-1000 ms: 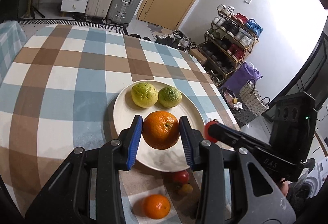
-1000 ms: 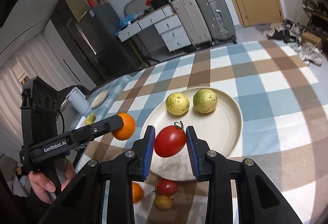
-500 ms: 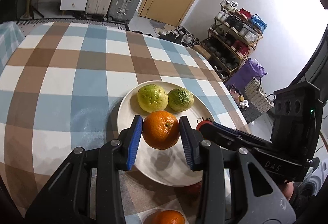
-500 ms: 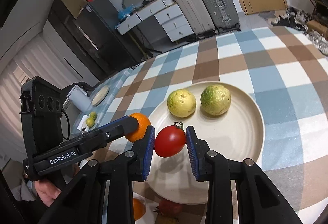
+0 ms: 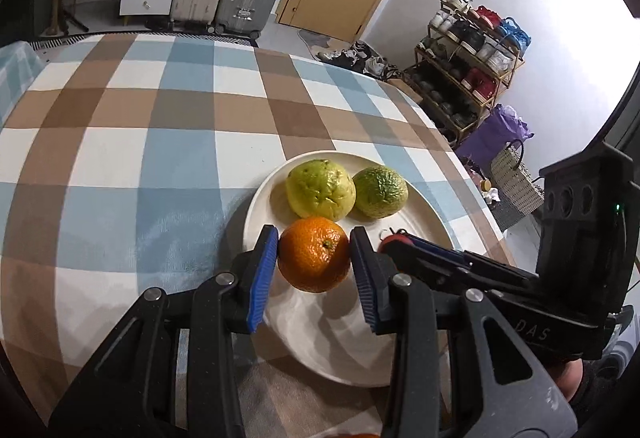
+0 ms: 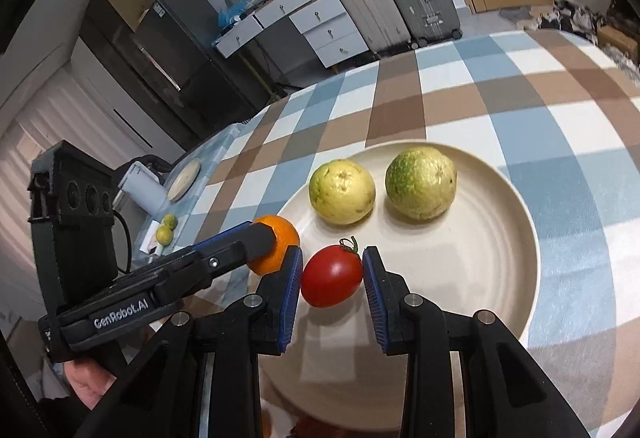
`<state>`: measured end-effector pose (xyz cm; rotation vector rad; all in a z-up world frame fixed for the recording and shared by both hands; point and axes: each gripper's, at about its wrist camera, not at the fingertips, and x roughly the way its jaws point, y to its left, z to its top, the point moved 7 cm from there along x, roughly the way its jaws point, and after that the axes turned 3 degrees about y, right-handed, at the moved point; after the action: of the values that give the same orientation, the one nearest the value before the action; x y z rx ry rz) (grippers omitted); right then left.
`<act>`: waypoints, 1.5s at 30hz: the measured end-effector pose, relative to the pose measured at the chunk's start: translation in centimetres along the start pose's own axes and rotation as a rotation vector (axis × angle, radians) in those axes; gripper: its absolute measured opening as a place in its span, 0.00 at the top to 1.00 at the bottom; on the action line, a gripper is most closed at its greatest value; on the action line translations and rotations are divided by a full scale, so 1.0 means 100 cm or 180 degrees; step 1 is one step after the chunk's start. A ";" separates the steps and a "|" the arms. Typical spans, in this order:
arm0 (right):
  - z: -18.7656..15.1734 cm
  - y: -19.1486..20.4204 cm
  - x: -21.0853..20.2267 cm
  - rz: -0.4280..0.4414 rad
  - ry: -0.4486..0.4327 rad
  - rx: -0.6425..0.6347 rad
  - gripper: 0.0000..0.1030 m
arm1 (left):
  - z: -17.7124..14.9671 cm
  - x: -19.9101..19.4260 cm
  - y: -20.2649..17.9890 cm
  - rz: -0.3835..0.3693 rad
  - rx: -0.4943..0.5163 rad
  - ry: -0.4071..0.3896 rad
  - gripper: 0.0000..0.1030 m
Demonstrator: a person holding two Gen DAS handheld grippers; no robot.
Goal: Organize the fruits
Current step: 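Carry the orange and tomato onto the cream plate and open both tools, then lift both tools away from the plate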
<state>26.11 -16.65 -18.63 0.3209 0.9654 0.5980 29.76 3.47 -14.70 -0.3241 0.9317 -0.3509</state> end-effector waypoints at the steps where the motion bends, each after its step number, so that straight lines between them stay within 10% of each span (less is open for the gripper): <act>1: 0.002 -0.001 0.002 -0.0009 -0.0001 0.0011 0.69 | 0.001 0.004 0.001 -0.0023 -0.0042 0.0023 0.67; 13: 0.011 0.000 -0.012 0.0024 -0.0190 0.0030 0.46 | 0.018 -0.029 -0.004 0.0120 0.0062 -0.0256 0.35; 22: -0.007 0.002 -0.067 -0.0131 -0.0406 -0.0096 0.08 | 0.004 -0.074 -0.018 0.0278 0.0023 -0.0428 0.19; 30: -0.041 0.002 -0.103 -0.0240 -0.0432 -0.0226 0.02 | -0.029 -0.106 -0.033 0.0376 -0.0057 -0.0505 0.02; 45: -0.127 0.019 -0.148 -0.0224 -0.0437 -0.0562 0.00 | -0.108 -0.162 -0.062 0.0741 0.0275 -0.0652 0.01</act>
<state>8.49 -24.20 -14.58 0.1676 0.7830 0.5850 11.08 3.54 -6.49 -0.1663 0.7411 -0.1403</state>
